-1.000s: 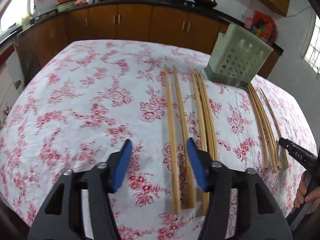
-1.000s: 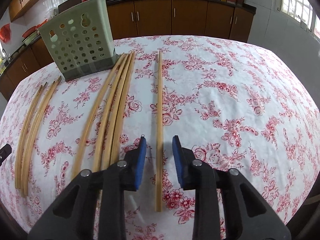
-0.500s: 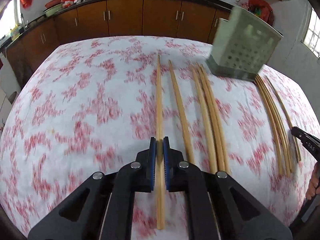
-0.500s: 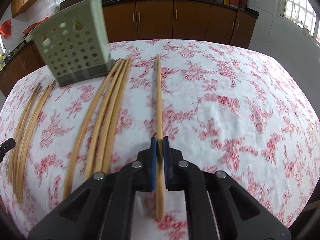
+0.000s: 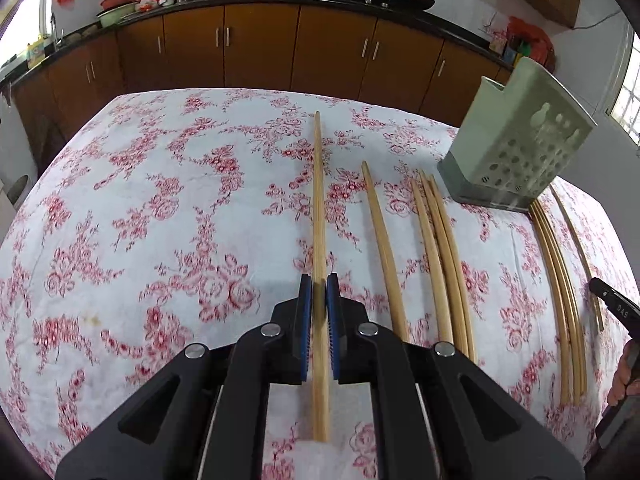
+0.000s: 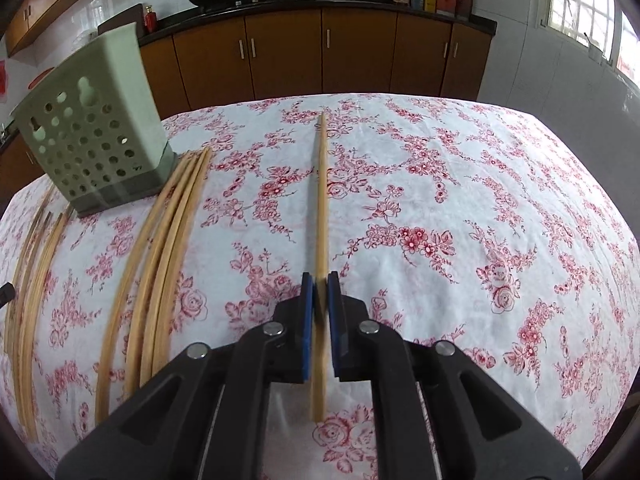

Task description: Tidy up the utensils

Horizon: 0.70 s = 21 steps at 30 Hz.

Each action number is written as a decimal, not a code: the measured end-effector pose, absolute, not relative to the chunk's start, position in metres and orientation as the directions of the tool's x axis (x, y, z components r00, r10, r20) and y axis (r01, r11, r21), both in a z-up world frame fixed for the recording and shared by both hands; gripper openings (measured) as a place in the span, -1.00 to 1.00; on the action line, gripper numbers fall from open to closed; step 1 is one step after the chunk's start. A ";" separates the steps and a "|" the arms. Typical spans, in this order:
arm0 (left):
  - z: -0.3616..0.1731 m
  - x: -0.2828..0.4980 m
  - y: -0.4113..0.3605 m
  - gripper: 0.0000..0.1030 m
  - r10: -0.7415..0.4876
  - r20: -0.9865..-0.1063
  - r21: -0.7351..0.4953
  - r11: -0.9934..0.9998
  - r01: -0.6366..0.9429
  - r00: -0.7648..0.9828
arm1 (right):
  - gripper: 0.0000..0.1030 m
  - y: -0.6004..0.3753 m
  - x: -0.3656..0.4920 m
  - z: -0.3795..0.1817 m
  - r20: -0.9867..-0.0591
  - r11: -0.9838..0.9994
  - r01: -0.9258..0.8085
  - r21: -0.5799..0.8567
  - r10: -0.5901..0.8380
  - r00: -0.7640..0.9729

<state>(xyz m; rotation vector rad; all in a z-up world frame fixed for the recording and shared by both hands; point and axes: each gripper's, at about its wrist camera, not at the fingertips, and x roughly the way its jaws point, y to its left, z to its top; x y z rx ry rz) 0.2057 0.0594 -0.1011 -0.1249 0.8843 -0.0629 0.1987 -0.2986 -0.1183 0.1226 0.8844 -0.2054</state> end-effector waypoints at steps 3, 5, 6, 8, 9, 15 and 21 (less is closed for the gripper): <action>-0.102 0.199 0.059 -0.83 -0.105 -0.764 -0.131 0.991 0.007 0.636 | -0.80 -0.295 0.193 -0.118 -0.777 0.974 0.226 0.026 -0.122 0.618; -0.102 0.197 0.058 -0.83 -0.101 -0.763 -0.123 0.992 0.010 0.638 | -0.80 -0.293 0.190 -0.118 -0.776 0.974 0.225 0.025 -0.123 0.619; -0.102 0.195 0.057 -0.83 -0.100 -0.763 -0.122 0.992 0.010 0.638 | -0.80 -0.294 0.190 -0.118 -0.775 0.974 0.225 0.025 -0.123 0.619; -0.101 0.194 0.058 -0.83 -0.101 -0.764 -0.125 0.992 0.008 0.638 | -0.80 -0.292 0.188 -0.118 -0.773 0.975 0.223 0.019 -0.127 0.621; -0.101 0.191 0.059 -0.83 -0.102 -0.763 -0.126 0.992 0.007 0.638 | -0.80 -0.292 0.187 -0.118 -0.773 0.975 0.223 0.015 -0.130 0.621; -0.101 0.184 0.058 -0.83 -0.089 -0.766 -0.109 0.994 0.008 0.636 | -0.83 -0.290 0.182 -0.118 -0.771 0.978 0.211 0.003 -0.131 0.623; -0.100 0.181 0.054 -0.85 -0.074 -0.775 -0.075 0.997 0.025 0.627 | -0.85 -0.291 0.177 -0.111 -0.760 0.980 0.198 0.017 -0.116 0.640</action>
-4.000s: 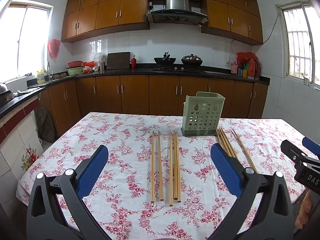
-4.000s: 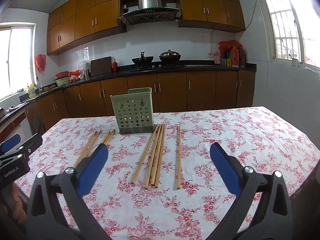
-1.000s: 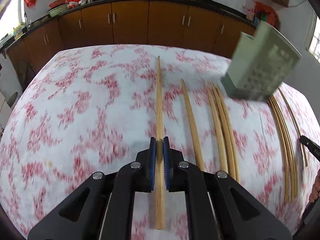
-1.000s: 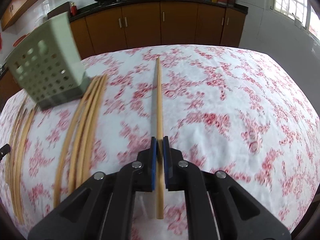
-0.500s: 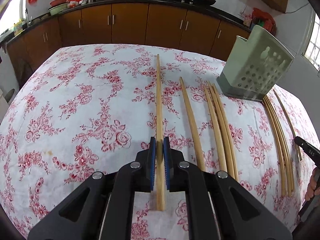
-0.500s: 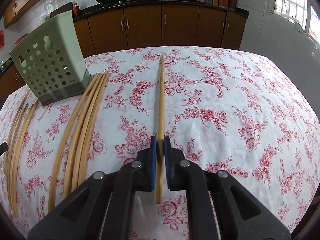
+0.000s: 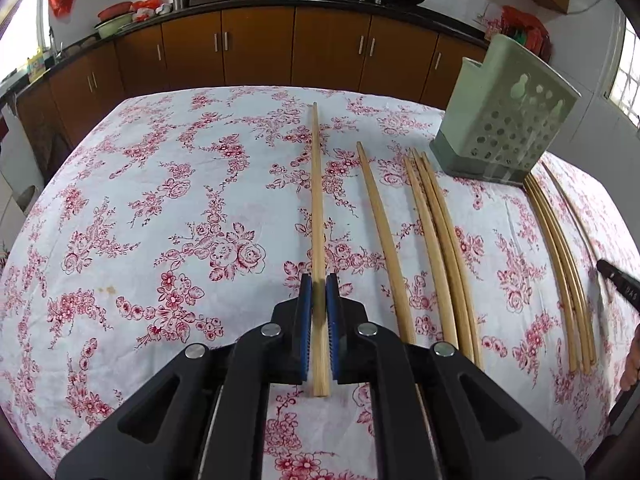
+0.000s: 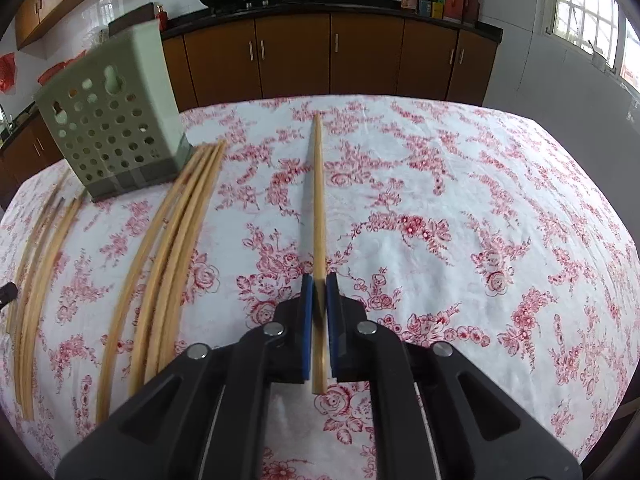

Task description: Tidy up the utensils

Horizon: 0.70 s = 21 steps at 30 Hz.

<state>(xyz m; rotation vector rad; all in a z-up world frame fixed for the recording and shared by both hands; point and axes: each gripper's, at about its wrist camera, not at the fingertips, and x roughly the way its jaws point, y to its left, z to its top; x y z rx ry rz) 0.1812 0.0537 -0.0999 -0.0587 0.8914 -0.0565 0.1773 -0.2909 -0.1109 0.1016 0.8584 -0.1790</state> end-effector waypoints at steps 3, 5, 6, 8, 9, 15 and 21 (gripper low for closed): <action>-0.093 0.177 0.058 -0.85 -0.078 -0.770 -0.084 0.996 0.020 0.633 | -0.85 -0.290 0.167 -0.093 -0.716 0.982 0.187 0.013 -0.121 0.687; -0.085 0.174 0.061 -0.85 -0.082 -0.755 -0.093 0.996 0.018 0.650 | -0.85 -0.291 0.162 -0.079 -0.687 0.983 0.183 0.018 -0.120 0.716; -0.077 0.173 0.062 -0.85 -0.086 -0.742 -0.100 0.995 0.017 0.665 | -0.85 -0.292 0.159 -0.073 -0.675 0.983 0.181 0.022 -0.119 0.728; -0.064 0.169 0.065 -0.85 -0.089 -0.716 -0.109 0.994 0.015 0.692 | -0.85 -0.295 0.154 -0.062 -0.650 0.983 0.179 0.037 -0.112 0.752; -0.058 0.168 0.067 -0.85 -0.092 -0.703 -0.114 0.993 0.016 0.705 | -0.85 -0.296 0.153 -0.057 -0.640 0.983 0.180 0.044 -0.111 0.760; -0.022 0.161 0.073 -0.85 -0.114 -0.628 -0.156 0.988 0.019 0.770 | -0.85 -0.300 0.142 -0.030 -0.569 0.980 0.183 0.075 -0.108 0.815; -0.019 0.162 0.074 -0.85 -0.112 -0.621 -0.148 0.989 0.024 0.776 | -0.57 -0.298 0.152 -0.043 -0.641 0.985 0.161 0.062 -0.084 0.763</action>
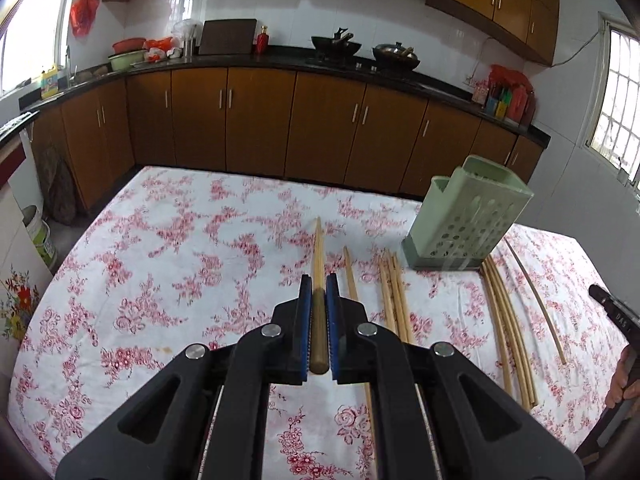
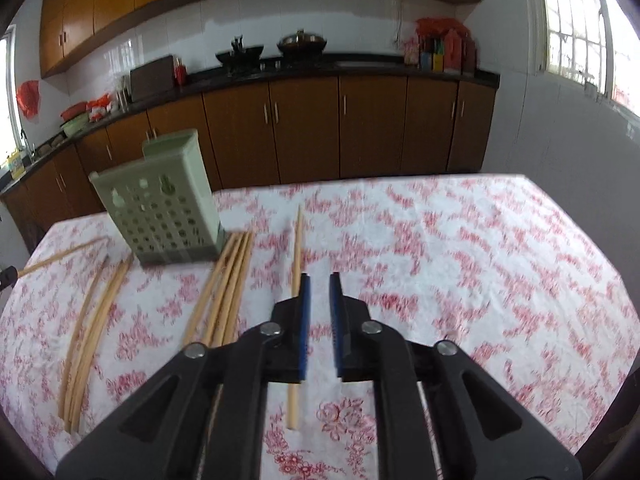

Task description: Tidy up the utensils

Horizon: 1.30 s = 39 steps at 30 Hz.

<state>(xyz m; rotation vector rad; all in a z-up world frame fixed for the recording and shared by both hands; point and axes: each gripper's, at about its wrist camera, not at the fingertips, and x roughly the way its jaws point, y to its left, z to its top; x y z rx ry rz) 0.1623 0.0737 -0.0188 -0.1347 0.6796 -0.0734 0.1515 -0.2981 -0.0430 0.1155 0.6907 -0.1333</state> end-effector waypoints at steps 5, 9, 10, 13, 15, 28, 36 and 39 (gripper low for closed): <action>-0.034 0.159 0.075 -0.85 -0.121 -0.648 -0.161 0.987 0.019 0.752 | -0.46 -0.291 0.160 -0.086 -0.741 0.985 0.137 0.104 -0.015 0.671; -0.039 0.158 0.074 -0.85 -0.123 -0.658 -0.161 0.987 0.021 0.743 | -0.46 -0.278 0.163 -0.107 -0.768 0.989 0.116 0.091 -0.005 0.641; -0.039 0.158 0.073 -0.85 -0.123 -0.660 -0.161 0.987 0.021 0.741 | -0.46 -0.274 0.163 -0.109 -0.767 0.990 0.108 0.087 -0.003 0.642; -0.042 0.158 0.073 -0.85 -0.122 -0.665 -0.157 0.987 0.022 0.737 | -0.46 -0.265 0.163 -0.110 -0.759 0.993 0.080 0.087 0.014 0.651; -0.043 0.158 0.072 -0.85 -0.122 -0.667 -0.157 0.987 0.022 0.735 | -0.47 -0.259 0.166 -0.112 -0.763 0.996 0.064 0.058 0.003 0.646; -0.035 0.153 0.072 -0.85 -0.124 -0.648 -0.164 0.986 0.021 0.752 | -0.85 -0.275 0.154 -0.092 -0.725 0.993 0.082 0.080 0.002 0.689; -0.013 0.147 0.073 -0.85 -0.126 -0.598 -0.175 0.984 0.024 0.792 | -0.85 -0.301 0.132 -0.029 -0.568 0.983 0.115 0.145 -0.012 0.823; -0.003 0.144 0.072 -0.85 -0.127 -0.575 -0.178 0.984 0.028 0.808 | -0.85 -0.307 0.128 -0.008 -0.511 0.979 0.122 0.162 -0.023 0.859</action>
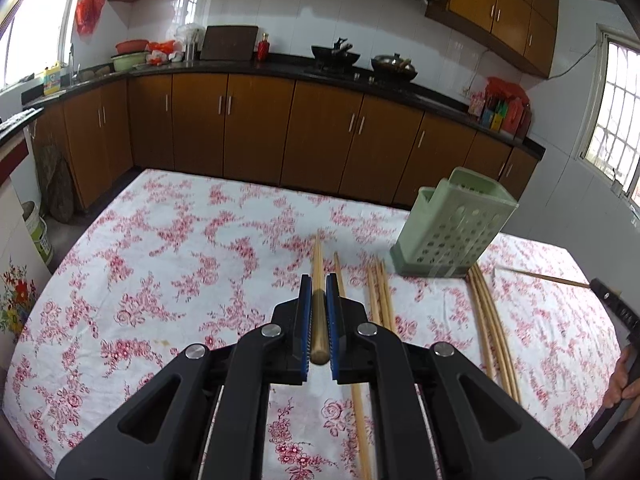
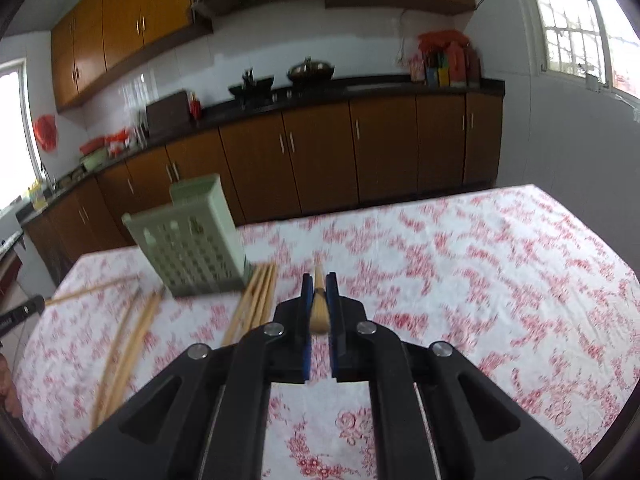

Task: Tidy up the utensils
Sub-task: 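Raise both held chopsticks upright and carry them over the green holder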

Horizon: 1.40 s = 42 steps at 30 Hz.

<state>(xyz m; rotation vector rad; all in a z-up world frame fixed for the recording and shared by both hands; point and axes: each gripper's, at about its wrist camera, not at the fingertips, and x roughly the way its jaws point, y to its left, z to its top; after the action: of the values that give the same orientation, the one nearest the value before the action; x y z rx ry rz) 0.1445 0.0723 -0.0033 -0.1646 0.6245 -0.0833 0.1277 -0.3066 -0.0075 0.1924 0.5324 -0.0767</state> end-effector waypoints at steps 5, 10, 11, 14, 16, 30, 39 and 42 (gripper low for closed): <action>0.014 0.144 0.072 -0.85 -0.125 -0.532 -0.176 0.984 0.035 0.837 | -0.85 -0.312 0.120 0.023 -0.422 0.977 0.121 0.174 -0.037 0.906; 0.029 0.144 0.075 -0.85 -0.117 -0.493 -0.174 0.984 0.034 0.862 | -0.85 -0.311 0.122 0.035 -0.401 0.979 0.119 0.164 -0.044 0.915; 0.032 0.145 0.075 -0.85 -0.114 -0.487 -0.173 0.984 0.032 0.866 | -0.85 -0.311 0.122 0.036 -0.400 0.980 0.119 0.162 -0.045 0.915; 0.037 0.146 0.076 -0.85 -0.107 -0.477 -0.171 0.985 0.027 0.872 | -0.85 -0.309 0.123 0.036 -0.401 0.981 0.116 0.156 -0.045 0.915; 0.040 0.146 0.076 -0.85 -0.102 -0.471 -0.169 0.985 0.024 0.876 | -0.86 -0.308 0.124 0.037 -0.399 0.981 0.119 0.152 -0.049 0.916; 0.143 0.166 0.068 -0.86 -0.126 -0.307 -0.210 0.976 0.062 0.943 | -0.86 -0.312 0.141 0.151 -0.206 0.975 0.040 0.218 0.005 0.979; 0.189 0.188 0.027 -0.86 -0.173 -0.175 -0.273 0.954 0.121 0.969 | -0.86 -0.287 0.172 0.176 -0.197 0.960 -0.095 0.263 0.150 0.969; 0.181 0.197 0.013 -0.86 -0.191 -0.180 -0.284 0.949 0.135 0.965 | -0.86 -0.276 0.182 0.164 -0.235 0.963 -0.114 0.244 0.173 0.957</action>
<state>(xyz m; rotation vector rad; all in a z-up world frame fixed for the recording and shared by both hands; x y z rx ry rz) 0.1966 0.0133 0.1806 -0.2731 0.2075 -0.1675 0.1817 -0.2756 0.1639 0.2308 0.2575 0.1468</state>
